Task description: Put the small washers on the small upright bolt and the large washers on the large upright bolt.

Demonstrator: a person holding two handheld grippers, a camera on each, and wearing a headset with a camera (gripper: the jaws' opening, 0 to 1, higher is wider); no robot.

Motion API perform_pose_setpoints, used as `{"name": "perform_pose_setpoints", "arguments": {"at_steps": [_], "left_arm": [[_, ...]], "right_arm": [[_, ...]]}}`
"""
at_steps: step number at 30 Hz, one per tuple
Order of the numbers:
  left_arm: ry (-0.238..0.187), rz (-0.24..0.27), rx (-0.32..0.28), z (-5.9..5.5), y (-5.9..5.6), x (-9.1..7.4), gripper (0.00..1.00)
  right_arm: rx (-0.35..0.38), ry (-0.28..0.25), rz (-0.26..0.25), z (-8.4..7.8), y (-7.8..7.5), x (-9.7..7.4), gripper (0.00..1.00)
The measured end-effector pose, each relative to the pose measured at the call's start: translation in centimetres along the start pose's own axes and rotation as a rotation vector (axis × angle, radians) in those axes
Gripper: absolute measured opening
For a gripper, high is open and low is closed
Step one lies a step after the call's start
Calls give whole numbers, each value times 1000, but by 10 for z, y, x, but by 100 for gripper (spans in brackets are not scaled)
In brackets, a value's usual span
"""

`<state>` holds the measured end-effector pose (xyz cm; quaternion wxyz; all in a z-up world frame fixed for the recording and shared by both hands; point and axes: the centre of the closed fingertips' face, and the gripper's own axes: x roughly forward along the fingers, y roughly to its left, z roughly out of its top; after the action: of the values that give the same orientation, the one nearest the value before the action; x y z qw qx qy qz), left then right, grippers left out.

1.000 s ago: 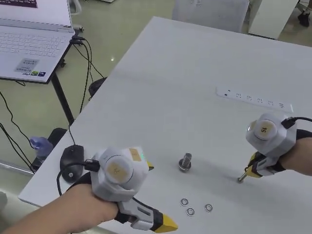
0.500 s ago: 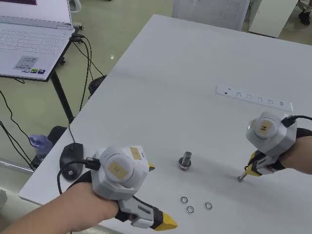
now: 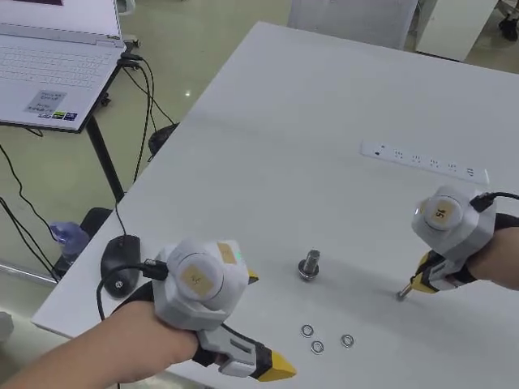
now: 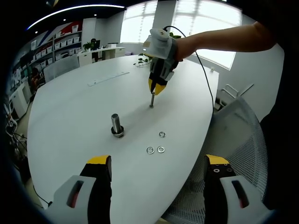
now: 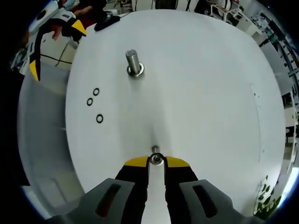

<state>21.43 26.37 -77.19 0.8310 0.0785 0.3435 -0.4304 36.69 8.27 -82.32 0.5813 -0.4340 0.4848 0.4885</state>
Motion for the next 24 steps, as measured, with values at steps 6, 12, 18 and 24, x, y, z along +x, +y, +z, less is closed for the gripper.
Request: {"name": "perform_pose_setpoints", "arguments": {"at_steps": [6,12,18,24], "left_arm": [[-3,5,-3,0,0,-2,81],[-7,6,6,3,-2,-3,82],[-13,12,17,6,-3,-3,82],[-25,30,21,9,0,-6,82]], "right_arm": [[6,3,7,-1,0,9,13],[0,7,15,2,11,11,13],[6,7,15,1,15,17,13],[20,3,18,1,16,24,13]]}}
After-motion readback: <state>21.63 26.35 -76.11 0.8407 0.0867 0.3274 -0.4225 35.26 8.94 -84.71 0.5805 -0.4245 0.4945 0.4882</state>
